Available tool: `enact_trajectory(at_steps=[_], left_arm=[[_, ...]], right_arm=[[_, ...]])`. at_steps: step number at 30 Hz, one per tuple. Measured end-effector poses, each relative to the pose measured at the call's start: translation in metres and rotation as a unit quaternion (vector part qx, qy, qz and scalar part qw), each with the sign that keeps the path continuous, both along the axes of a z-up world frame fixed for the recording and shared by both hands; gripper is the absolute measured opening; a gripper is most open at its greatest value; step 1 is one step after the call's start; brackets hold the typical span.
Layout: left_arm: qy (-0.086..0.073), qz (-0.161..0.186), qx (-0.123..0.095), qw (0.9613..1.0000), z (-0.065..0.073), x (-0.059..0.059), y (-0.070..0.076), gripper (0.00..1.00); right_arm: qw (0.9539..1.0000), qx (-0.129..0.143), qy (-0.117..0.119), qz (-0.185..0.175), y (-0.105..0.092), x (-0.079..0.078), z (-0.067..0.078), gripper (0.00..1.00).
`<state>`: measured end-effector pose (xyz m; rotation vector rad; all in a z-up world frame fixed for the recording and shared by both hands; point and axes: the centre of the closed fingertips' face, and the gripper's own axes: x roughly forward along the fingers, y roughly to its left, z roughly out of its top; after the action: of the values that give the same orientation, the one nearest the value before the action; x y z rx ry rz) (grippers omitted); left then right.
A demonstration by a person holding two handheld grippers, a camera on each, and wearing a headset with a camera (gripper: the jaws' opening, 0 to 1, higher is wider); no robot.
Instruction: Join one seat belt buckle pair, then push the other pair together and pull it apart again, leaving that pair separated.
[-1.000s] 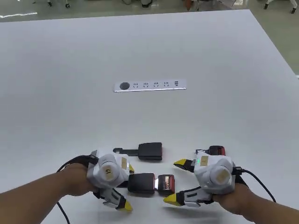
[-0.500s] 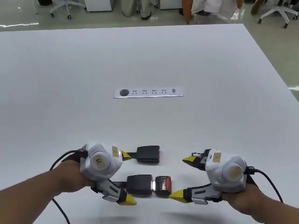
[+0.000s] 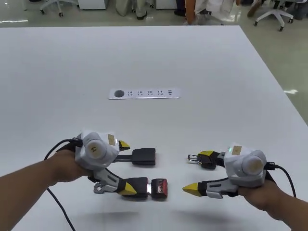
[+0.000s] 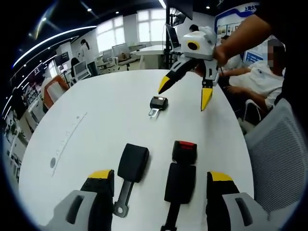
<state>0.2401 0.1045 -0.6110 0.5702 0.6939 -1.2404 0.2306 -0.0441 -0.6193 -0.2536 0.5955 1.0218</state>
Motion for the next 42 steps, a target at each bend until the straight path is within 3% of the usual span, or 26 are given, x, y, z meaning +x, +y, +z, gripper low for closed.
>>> enact_trajectory(at_steps=[5, 9, 13, 16, 18, 24, 26, 28, 31, 33, 35, 37, 42], left_arm=[[-0.011, -0.004, 0.0, 0.9999, 0.008, 0.021, -0.001, 0.81], [-0.008, -0.002, -0.003, 1.0, 0.013, 0.029, -0.003, 0.81], [-0.006, -0.004, -0.003, 1.0, 0.007, 0.047, 0.002, 0.81], [0.0, -0.006, -0.002, 1.0, -0.007, 0.058, 0.002, 0.82], [0.005, -0.006, -0.004, 1.0, -0.008, 0.058, 0.0, 0.82], [0.02, -0.013, -0.003, 0.9997, -0.032, 0.069, -0.001, 0.81], [0.026, -0.019, 0.002, 0.9995, -0.033, 0.068, -0.003, 0.81], [0.031, -0.026, 0.006, 0.9992, -0.044, 0.068, -0.004, 0.8], [0.039, -0.032, 0.012, 0.9987, -0.041, 0.065, -0.009, 0.8], [0.046, -0.036, 0.013, 0.9982, -0.052, 0.065, -0.009, 0.78], [0.044, -0.046, 0.013, 0.9979, -0.053, 0.064, -0.01, 0.76], [0.052, -0.044, 0.014, 0.9976, -0.056, 0.064, -0.011, 0.71], [0.061, -0.043, 0.014, 0.9971, -0.069, 0.063, -0.013, 0.71]], right_arm=[[0.9999, -0.004, -0.004, -0.009, -0.011, 0.02, 0.006, 0.69], [0.9999, -0.004, -0.007, -0.013, -0.018, 0.035, 0.006, 0.7], [0.9999, -0.003, -0.006, -0.015, -0.022, 0.046, 0.005, 0.71], [0.9999, -0.004, 0.001, -0.015, -0.028, 0.054, -0.001, 0.71], [0.9999, -0.004, 0.004, -0.015, -0.032, 0.058, -0.003, 0.71], [0.9998, -0.005, 0.019, -0.005, -0.038, 0.059, -0.015, 0.71], [0.9996, -0.01, 0.025, -0.002, -0.042, 0.061, -0.022, 0.71], [0.9995, -0.012, 0.031, 0.0, -0.047, 0.063, -0.029, 0.72], [0.9992, -0.015, 0.036, 0.004, -0.048, 0.061, -0.031, 0.71], [0.9989, -0.017, 0.043, 0.009, -0.05, 0.061, -0.038, 0.69], [0.9984, -0.021, 0.049, 0.017, -0.052, 0.061, -0.045, 0.68], [0.9981, -0.023, 0.052, 0.022, -0.054, 0.061, -0.051, 0.68], [0.9973, -0.024, 0.06, 0.033, -0.055, 0.059, -0.056, 0.65]])
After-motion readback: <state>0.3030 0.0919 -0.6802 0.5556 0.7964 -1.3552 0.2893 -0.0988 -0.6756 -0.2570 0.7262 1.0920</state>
